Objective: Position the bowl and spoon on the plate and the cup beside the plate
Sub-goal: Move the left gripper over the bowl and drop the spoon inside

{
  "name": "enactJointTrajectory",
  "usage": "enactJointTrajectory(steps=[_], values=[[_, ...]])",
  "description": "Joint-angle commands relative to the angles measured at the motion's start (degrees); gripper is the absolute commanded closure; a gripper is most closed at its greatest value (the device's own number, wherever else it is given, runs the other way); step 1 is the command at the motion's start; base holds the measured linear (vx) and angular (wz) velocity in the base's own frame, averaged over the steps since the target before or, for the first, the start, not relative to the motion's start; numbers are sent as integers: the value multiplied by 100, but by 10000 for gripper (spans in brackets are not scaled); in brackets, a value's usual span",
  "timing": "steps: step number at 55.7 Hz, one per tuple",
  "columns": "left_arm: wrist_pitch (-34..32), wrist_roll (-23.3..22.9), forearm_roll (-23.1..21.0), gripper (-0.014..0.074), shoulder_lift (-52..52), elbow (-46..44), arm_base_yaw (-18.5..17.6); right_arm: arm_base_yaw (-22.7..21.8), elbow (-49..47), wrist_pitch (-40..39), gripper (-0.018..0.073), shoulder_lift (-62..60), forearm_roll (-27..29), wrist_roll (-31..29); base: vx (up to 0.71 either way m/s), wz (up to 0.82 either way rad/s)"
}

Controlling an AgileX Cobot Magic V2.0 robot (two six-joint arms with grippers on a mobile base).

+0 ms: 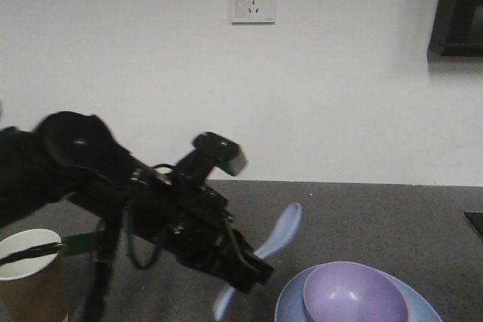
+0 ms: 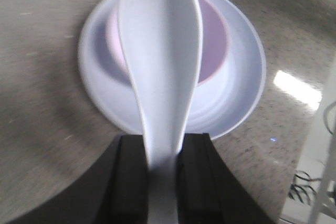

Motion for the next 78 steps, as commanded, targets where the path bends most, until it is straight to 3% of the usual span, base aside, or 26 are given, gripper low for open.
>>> enactJointTrajectory(steps=[1, 11, 22, 31, 46, 52, 60, 69, 78], values=[[76, -266, -291, 596, 243, -765, -231, -2, -154, -498, 568, 14, -33, -14, 0, 0], [401, -657, -261, 596, 1192, -1765, -428, -2, -154, -545, 568, 14, -33, -14, 0, 0], [357, -797, -141, 546, 1569, -2135, -520, -2, -154, -586, 568, 14, -33, -14, 0, 0], [311, -714, 6, 420, 1583, -2136, -540, -2, -154, -586, 568, 14, -33, -14, 0, 0], [166, -714, 1, 120, 1583, -2136, -540, -2, -154, -586, 568, 14, -28, -14, 0, 0], [159, -672, 1, 46, 1583, -2149, -535, -2, -154, -586, 568, 14, -23, -14, 0, 0], [159, -667, 105, 13, 1415, -2149, -530, -2, -154, -586, 568, 14, -23, -14, 0, 0], [194, -793, 1286, 14, 889, -2155, -530, -2, -154, -586, 568, 14, -29, -14, 0, 0], [622, -1692, 3381, 14, 155, -2148, -530, -2, -154, -586, 568, 14, -24, -14, 0, 0]])
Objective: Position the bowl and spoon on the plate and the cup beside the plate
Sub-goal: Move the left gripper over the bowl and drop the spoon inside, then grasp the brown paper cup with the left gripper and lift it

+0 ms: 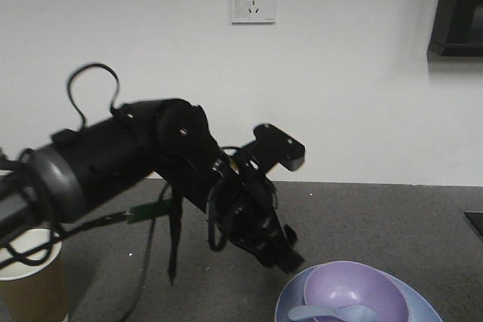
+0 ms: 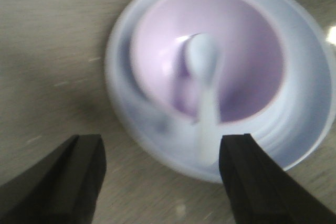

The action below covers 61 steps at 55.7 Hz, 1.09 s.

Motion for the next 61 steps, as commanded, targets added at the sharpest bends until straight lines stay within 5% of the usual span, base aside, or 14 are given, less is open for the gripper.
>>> enactJointTrajectory(steps=[1, 5, 12, 34, 61], values=[[147, -682, 1310, 14, -785, -209, -27, -2, -154, -453, 568, 14, -24, -31, 0, 0], [543, -1095, 2147, 14, -1021, -209, 54, -2, -154, -453, 568, 14, -24, -31, 0, 0], [861, -1640, 2690, 27, -1353, -71, 488, -2, -154, -447, 568, 14, -18, -31, 0, 0], [654, -1609, 2712, 60, -2116, 1729, 2010, -2, -154, -454, 568, 14, 37, -31, 0, 0], [-263, -1629, 2560, 62, -2002, 2896, 2143, -2, -154, -454, 568, 14, 82, 36, 0, 0]])
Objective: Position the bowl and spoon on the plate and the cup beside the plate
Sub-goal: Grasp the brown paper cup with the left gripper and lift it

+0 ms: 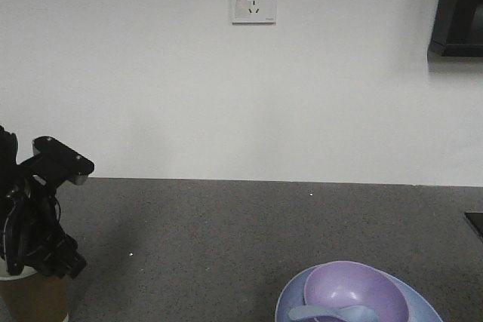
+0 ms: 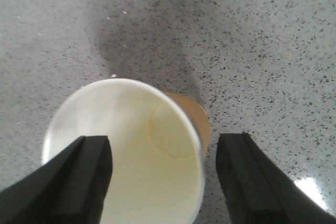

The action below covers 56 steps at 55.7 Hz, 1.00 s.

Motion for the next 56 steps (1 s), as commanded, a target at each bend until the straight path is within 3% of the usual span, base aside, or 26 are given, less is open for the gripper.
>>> enactJointTrajectory(steps=[1, 7, 11, 16, 22, 38, 56], values=[[-360, -30, 6, 62, -175, -39, 6, -2, -154, -441, 568, 14, 23, -6, 0, 0], [-354, -30, -42, 83, -82, 0, 6, -2, -154, -436, 568, 14, 22, -6, 0, 0], [-362, -23, -160, 147, -25, 0, 6, -2, -154, -436, 568, 14, 22, -6, 0, 0], [-388, 19, -297, 321, -10, 0, 6, -2, -154, -436, 568, 14, 22, -6, 0, 0], [-349, 255, -303, 609, -28, -10, 6, -2, -154, -442, 568, 14, 22, -6, 0, 0], [-324, 413, -380, 603, -499, -396, -277, -2, -154, -437, 568, 14, 22, -6, 0, 0], [-326, 695, -1178, 599, -708, -2152, -1102, -2, -154, -399, 568, 14, 22, -6, 0, 0]])
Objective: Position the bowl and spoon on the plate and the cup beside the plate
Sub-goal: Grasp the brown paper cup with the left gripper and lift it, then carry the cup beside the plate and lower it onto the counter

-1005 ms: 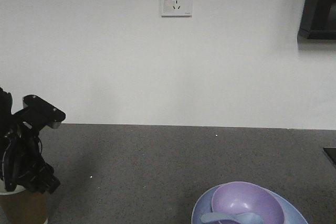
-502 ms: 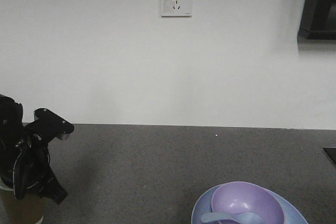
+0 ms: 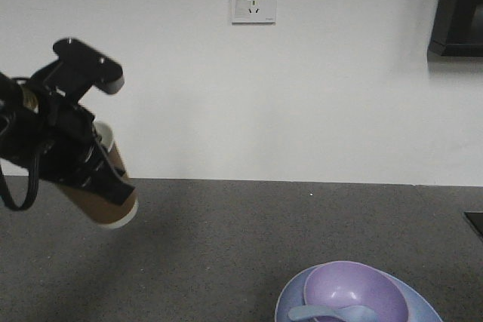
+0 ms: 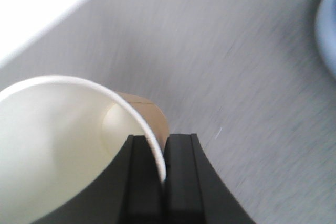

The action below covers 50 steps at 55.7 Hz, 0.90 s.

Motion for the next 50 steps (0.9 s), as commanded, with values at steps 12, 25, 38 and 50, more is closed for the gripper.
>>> enactJointTrajectory(steps=[12, 25, 38, 50], values=[[-423, 527, -961, 599, -7, -674, -674, -2, -154, -388, 568, 14, 8, -6, 0, 0], [-239, 235, -686, 597, 492, -674, -894, -2, -154, -388, 568, 14, -1, -11, 0, 0], [-172, 340, -815, 596, 1131, -674, -1235, -2, -154, -388, 568, 14, -13, -11, 0, 0], [-201, 302, -660, 596, 1582, -674, -1591, -2, -154, -390, 568, 14, -77, -11, 0, 0]])
